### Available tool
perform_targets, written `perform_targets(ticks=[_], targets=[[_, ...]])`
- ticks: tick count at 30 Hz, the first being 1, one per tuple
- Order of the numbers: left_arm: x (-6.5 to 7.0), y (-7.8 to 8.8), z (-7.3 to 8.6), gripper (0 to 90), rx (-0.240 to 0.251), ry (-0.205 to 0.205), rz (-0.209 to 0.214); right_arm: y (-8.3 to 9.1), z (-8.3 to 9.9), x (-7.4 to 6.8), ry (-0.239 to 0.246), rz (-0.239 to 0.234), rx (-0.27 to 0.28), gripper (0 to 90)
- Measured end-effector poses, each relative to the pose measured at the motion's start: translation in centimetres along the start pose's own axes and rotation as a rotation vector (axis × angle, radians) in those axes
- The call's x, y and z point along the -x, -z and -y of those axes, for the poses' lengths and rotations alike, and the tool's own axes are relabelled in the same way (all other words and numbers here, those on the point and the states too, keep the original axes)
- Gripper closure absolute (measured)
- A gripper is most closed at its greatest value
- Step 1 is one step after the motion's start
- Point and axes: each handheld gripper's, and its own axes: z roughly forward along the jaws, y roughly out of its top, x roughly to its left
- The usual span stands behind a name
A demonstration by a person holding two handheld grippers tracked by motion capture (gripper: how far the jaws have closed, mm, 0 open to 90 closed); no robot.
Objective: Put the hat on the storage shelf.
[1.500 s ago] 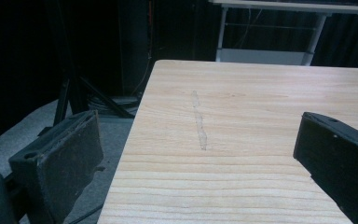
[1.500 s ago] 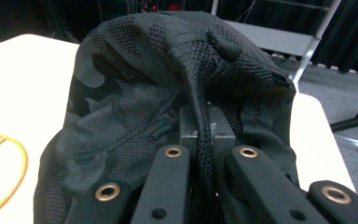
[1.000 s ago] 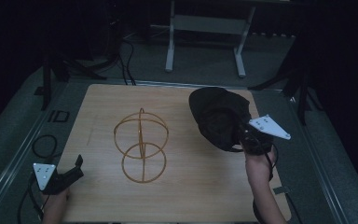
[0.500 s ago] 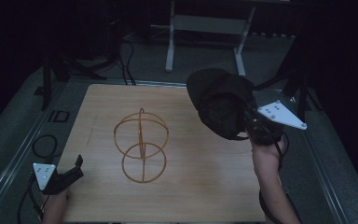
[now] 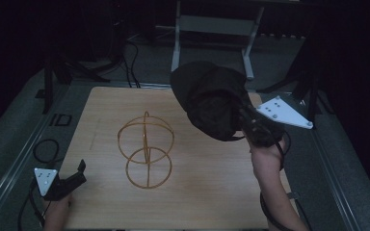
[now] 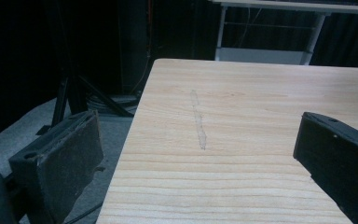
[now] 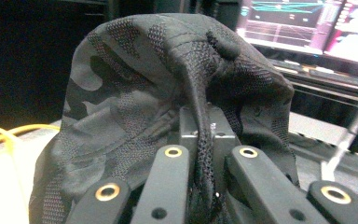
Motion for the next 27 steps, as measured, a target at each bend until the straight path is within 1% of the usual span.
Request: perform_targets(ticks=[3, 4, 5, 6, 16, 23, 27], targets=[[0.0, 0.0, 0.0, 1.8, 0.001, 0.001, 0.000, -0.3, -0.4, -0.8, 0.003, -0.028, 0.010, 88.5], [0.0, 0.0, 0.0, 1.8, 0.001, 0.001, 0.000, -0.3, -0.4, -0.8, 0.003, -0.028, 0.010, 88.5], [0.0, 0.0, 0.0, 1.8, 0.001, 0.001, 0.000, -0.4, -0.5, -1.1, 0.003, -0.038, 0.012, 88.5], [0.0, 0.0, 0.0, 1.8, 0.002, 0.001, 0.002, -0.7, -0.7, -1.8, 0.010, -0.054, 0.017, 88.5], [0.0, 0.0, 0.0, 1.8, 0.004, 0.001, 0.002, -1.7, -1.0, -4.1, 0.029, -0.116, 0.014, 88.5], [0.0, 0.0, 0.0, 1.8, 0.003, 0.001, 0.003, -2.4, -1.2, -5.6, 0.034, -0.161, 0.017, 88.5], [0.0, 0.0, 0.0, 1.8, 0.003, 0.002, 0.003, -2.8, -1.3, -6.3, 0.043, -0.177, 0.016, 88.5]])
